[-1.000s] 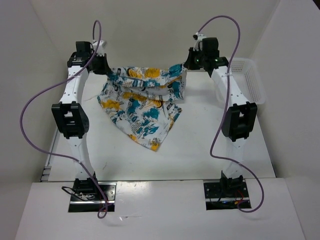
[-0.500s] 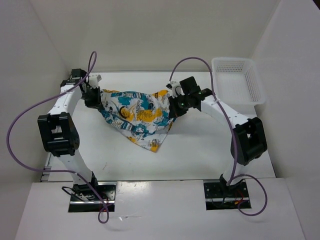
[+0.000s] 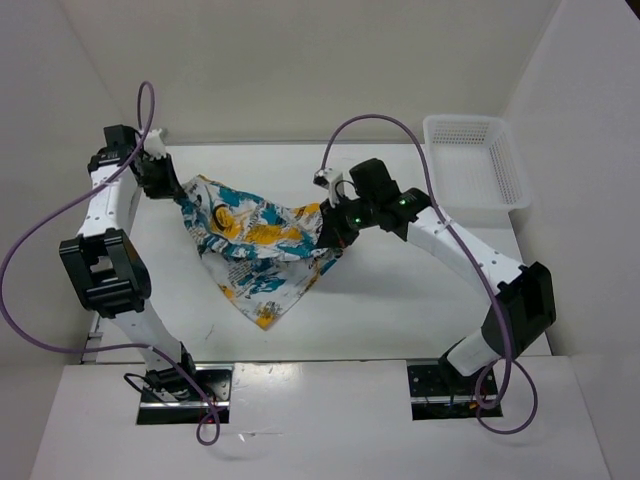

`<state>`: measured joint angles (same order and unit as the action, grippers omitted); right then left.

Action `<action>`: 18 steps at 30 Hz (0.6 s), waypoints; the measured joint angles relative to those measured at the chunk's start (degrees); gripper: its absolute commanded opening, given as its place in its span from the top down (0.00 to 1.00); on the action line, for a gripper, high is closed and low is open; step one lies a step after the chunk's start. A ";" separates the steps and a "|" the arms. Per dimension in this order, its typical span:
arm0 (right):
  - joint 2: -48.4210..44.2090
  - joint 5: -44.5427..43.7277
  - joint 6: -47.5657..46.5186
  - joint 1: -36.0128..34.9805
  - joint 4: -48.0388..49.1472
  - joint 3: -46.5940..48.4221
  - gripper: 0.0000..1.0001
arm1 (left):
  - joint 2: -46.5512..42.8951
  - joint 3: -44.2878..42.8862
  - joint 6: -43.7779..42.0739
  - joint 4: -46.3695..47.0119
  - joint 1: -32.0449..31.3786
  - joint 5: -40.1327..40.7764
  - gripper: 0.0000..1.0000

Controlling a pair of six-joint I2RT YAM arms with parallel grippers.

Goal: Fold and stack the shorts
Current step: Fold the shorts

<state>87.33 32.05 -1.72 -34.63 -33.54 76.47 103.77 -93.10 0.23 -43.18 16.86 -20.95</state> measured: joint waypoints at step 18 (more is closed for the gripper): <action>-1.44 -10.19 -3.76 -17.97 5.92 -7.32 0.11 | 7.85 1.99 -0.02 10.34 2.29 8.90 0.47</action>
<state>85.89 21.87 -5.48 -52.60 -27.62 69.14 111.61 -91.11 0.21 -32.84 19.16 -12.05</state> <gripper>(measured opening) 0.889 0.505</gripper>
